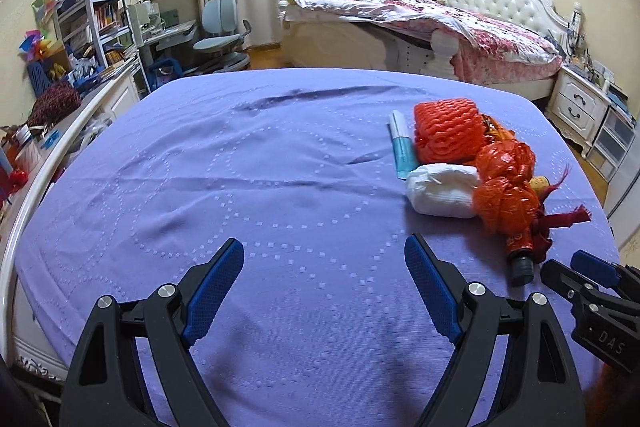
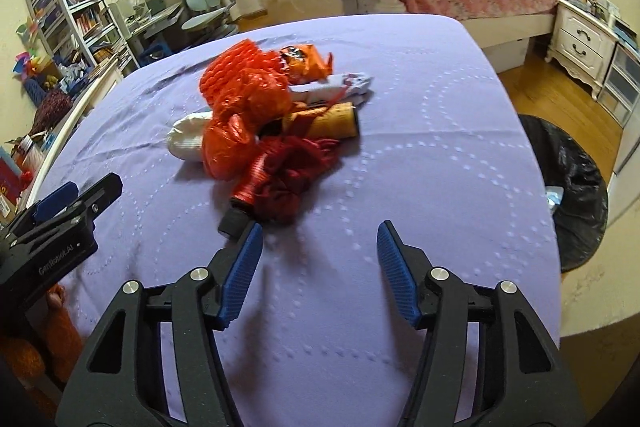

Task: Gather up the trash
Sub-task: 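Move both open tools back to the trash pile on the table, then grasp the red tassel with the right tool while the left tool grasps the orange mesh bag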

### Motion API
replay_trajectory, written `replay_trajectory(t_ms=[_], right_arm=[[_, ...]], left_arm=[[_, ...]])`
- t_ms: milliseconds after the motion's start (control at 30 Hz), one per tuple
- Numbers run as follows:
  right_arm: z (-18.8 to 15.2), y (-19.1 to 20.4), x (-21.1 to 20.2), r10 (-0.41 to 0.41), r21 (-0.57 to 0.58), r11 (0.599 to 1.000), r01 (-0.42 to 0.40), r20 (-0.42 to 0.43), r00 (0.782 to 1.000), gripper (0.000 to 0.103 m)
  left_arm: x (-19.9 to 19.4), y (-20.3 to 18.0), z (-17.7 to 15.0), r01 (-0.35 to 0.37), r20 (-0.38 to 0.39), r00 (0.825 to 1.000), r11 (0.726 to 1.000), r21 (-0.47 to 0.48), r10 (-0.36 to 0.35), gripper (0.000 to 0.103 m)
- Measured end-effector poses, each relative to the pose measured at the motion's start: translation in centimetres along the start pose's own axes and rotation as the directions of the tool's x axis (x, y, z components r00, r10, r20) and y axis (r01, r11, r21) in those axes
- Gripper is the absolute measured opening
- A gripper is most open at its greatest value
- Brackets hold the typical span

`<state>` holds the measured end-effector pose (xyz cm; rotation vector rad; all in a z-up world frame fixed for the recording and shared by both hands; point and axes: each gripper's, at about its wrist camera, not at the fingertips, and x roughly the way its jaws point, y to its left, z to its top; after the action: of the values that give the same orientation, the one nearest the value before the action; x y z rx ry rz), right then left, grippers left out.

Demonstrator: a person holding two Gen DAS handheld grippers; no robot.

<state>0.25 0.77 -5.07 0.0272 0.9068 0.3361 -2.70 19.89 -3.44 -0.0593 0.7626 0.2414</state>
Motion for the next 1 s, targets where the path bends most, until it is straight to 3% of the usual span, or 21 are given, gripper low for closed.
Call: replay_trajectory(t_ms=[267,500,833,900,1000], right_arm=[[1.4,0.8,1.6,-0.038,-0.008,0.999,0.038,0.009,0.999,0.051],[1.4,-0.3,1.3,-0.042,0.007,0.999,0.042,0.001,0.999,0.027],[1.7,-0.6,1.6,-0.033,0.003,0.999,0.033,0.008,0.999,0.027],[1.7,-0.6,1.6,-0.035,-0.006,0.999,0.035,0.010,0.999,0.019],[1.5,-1.4,1.2,-0.031,0.007,0.999,0.031,0.011,0.999,0.019]], left_arm=[[0.6,0.6,0.0,0.006,-0.008,1.000,1.000,-0.008,-0.006,0.082],[1.0,0.6,-0.1,0.009,-0.016,1.000,1.000,-0.007,-0.009,0.082],[0.7,-1.4,-0.2,0.046,-0.003,0.999,0.999,0.026,-0.046,0.082],[0.6,-1.8,-0.1,0.053,-0.001,0.999,0.998,0.030,-0.053,0.082],[0.5,-2.7,0.0,0.076,0.004,0.997,0.996,0.036,-0.076,0.082]])
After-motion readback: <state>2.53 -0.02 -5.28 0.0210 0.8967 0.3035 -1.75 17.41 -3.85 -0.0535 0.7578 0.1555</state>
